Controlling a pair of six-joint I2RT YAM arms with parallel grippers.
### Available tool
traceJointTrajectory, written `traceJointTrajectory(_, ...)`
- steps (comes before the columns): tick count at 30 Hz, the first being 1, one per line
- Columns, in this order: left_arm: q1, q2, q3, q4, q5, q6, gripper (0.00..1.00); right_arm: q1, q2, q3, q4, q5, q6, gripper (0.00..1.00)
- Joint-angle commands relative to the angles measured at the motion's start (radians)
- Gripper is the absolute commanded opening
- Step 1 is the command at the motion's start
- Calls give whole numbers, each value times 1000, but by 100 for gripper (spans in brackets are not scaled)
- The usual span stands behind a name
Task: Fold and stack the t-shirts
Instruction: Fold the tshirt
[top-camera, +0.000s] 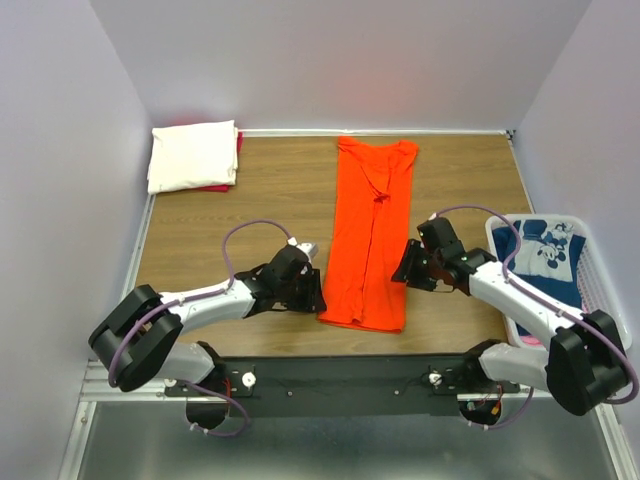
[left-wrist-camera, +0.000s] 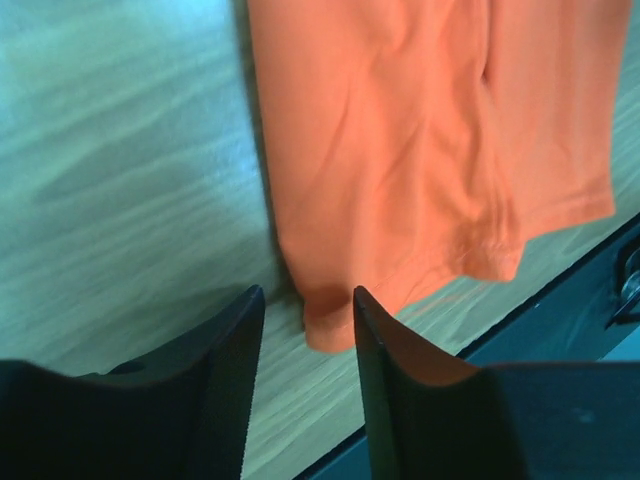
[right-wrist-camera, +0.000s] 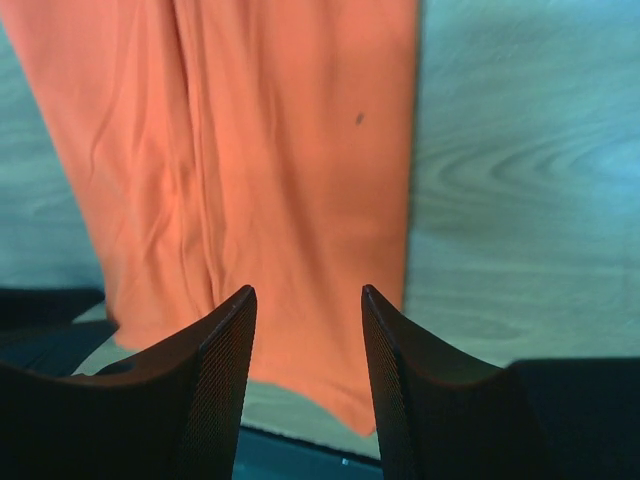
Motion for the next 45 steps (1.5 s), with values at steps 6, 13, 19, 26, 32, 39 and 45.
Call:
traceJointTrajectory(6, -25, -16, -42, 9, 62, -21, 54, 90, -68, -61, -67, -46, 83, 53)
traceJointTrajectory(13, -29, -8, -44, 3, 62, -24, 52, 109, -125, -111, -143, -38, 93, 54)
traceJointTrajectory(19, -52, 32, -34, 14, 68, -27, 39, 110, -148, -143, -178, -74, 88, 54)
traceJointTrajectory(26, -66, 39, -36, 18, 71, -35, 25, 112, -159, -193, -161, -118, 100, 54)
traceJointTrajectory(32, -81, 46, -41, 32, 80, -52, 12, 115, -143, -245, -104, -173, 119, 52)
traceJointTrajectory(39, -106, 7, -56, 29, 99, -78, 0, 115, -142, -283, -78, -175, 142, 28)
traceJointTrajectory(45, -124, -31, -93, 20, 128, -98, 0, 115, -215, -309, -164, -146, 143, 8)
